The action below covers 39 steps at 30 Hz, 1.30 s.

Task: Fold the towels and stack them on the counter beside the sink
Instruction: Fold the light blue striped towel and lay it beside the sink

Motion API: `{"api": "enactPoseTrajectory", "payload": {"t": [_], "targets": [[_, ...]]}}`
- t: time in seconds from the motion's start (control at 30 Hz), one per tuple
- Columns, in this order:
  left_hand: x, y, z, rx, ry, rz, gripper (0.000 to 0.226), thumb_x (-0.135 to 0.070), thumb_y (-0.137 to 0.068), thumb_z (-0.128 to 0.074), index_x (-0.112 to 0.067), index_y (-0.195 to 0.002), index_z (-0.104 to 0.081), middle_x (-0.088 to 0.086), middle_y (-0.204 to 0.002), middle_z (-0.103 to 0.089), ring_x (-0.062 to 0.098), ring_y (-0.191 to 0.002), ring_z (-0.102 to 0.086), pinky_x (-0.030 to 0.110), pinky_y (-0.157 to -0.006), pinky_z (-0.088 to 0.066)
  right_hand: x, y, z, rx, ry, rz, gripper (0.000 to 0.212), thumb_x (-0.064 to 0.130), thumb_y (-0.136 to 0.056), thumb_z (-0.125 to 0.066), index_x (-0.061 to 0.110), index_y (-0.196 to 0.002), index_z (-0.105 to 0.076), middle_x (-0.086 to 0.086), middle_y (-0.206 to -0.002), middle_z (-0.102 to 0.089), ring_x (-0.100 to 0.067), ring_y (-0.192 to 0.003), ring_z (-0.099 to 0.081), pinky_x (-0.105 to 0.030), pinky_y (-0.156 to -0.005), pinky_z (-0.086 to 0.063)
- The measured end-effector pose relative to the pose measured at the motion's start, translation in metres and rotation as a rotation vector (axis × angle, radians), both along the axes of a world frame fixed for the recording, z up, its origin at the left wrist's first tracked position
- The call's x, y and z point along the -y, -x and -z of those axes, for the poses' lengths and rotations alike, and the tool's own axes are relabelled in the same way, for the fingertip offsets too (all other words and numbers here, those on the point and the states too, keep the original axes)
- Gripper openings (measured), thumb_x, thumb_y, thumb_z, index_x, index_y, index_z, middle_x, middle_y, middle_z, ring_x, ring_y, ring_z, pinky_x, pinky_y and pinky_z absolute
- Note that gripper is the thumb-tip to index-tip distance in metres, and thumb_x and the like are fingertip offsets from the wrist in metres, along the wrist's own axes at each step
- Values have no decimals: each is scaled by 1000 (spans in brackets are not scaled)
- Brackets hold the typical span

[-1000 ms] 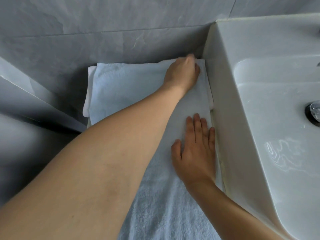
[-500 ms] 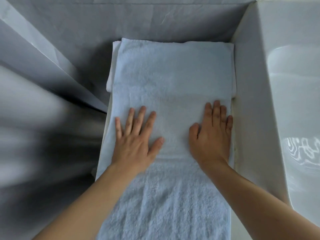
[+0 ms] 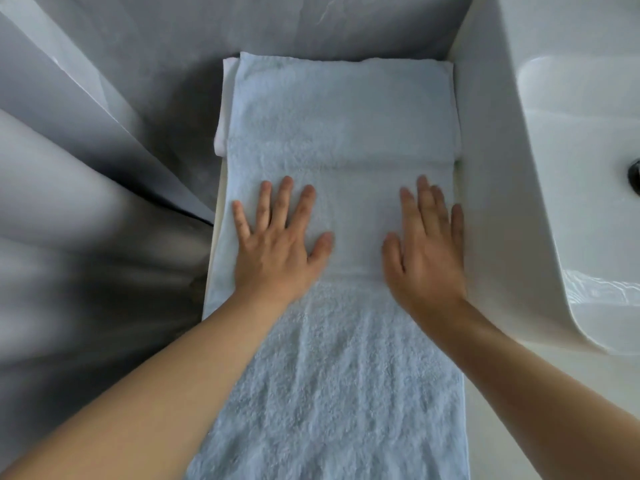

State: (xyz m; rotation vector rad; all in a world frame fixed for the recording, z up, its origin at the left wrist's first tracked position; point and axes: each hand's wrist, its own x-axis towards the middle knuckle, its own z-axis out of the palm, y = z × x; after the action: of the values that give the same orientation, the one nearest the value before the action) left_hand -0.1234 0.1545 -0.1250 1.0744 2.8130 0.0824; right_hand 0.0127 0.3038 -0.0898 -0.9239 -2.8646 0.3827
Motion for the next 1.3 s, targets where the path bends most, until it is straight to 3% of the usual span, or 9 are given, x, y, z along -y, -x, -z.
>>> {"api": "enactPoseTrajectory", "payload": {"t": [0.1, 0.3, 0.43, 0.5, 0.57, 0.67, 0.73, 1.13, 1.3], "targets": [[0, 0, 4, -19, -15, -10, 72, -68, -94, -13, -34, -157, -4, -2, -167, 2, 24, -153, 9, 62, -118, 6, 23, -49, 8, 136, 20, -127, 64, 49, -97, -19, 23, -156, -18, -5, -163, -11, -23, -150, -11, -42, -121, -3], [1, -2, -17, 40, 51, -7, 74, -60, -93, -5, -27, -158, 5, 1, -166, 13, 24, -152, 16, 57, -119, 10, 12, -80, 22, 190, -52, -122, 67, 52, -95, -22, 22, -155, -23, -8, -162, -14, -27, -149, -16, -44, -121, -12], [49, -56, -32, -63, -118, 30, 68, -53, -98, -17, -20, -158, -17, 6, -167, -5, 28, -153, 1, 53, -121, 6, 13, -78, 24, 203, -74, -138, 69, 51, -94, -17, 21, -155, -21, -9, -162, -13, -27, -149, -14, -43, -121, -7], [78, -91, -30, -47, -107, 52, 68, -54, -98, -18, -20, -157, -21, 7, -166, -11, 28, -153, -4, 53, -121, 4, 13, -76, 18, 248, -90, -110, 73, 53, -91, -10, 21, -156, -15, -9, -163, -5, -27, -150, -6, -42, -120, 1], [96, -108, -23, 11, 20, 41, 71, -58, -97, -10, -23, -159, -11, 5, -167, -1, 26, -153, 6, 54, -121, 5, 25, -73, 12, 224, -111, -89, 74, 51, -91, -11, 15, -156, -15, -12, -163, -3, -28, -150, -2, -45, -120, 5], [102, -113, -10, 25, 74, -4, 73, -62, -93, -1, -29, -157, 10, -2, -165, 17, 20, -150, 21, 53, -120, 11, 66, -87, 11, 111, -61, -180, 69, 50, -97, -20, 12, -155, -19, -12, -162, -11, -29, -150, -9, -48, -120, -2], [101, -112, -8, 24, 48, -8, 72, -61, -93, -3, -30, -157, 9, -3, -165, 15, 19, -151, 20, 52, -120, 13, 82, -110, 19, 163, -41, -249, 70, 55, -97, -19, 17, -156, -16, -7, -162, -9, -26, -150, -8, -45, -121, -3], [126, -113, -1, 6, -24, -93, 73, -59, -92, -4, -28, -158, 5, -2, -167, 9, 18, -152, 14, 48, -122, 10, 53, -136, 18, 271, -65, -169, 75, 61, -89, 1, 26, -156, 1, -1, -163, 9, -18, -150, 10, -39, -120, 10], [132, -106, 1, 15, -35, -125, 74, -60, -93, -3, -26, -158, 2, -3, -167, 9, 16, -152, 14, 49, -120, 11, 86, -149, 12, 117, -50, -258, 63, 52, -99, -13, 25, -156, -11, -3, -164, -2, -22, -151, 0, -47, -121, 1]]}}
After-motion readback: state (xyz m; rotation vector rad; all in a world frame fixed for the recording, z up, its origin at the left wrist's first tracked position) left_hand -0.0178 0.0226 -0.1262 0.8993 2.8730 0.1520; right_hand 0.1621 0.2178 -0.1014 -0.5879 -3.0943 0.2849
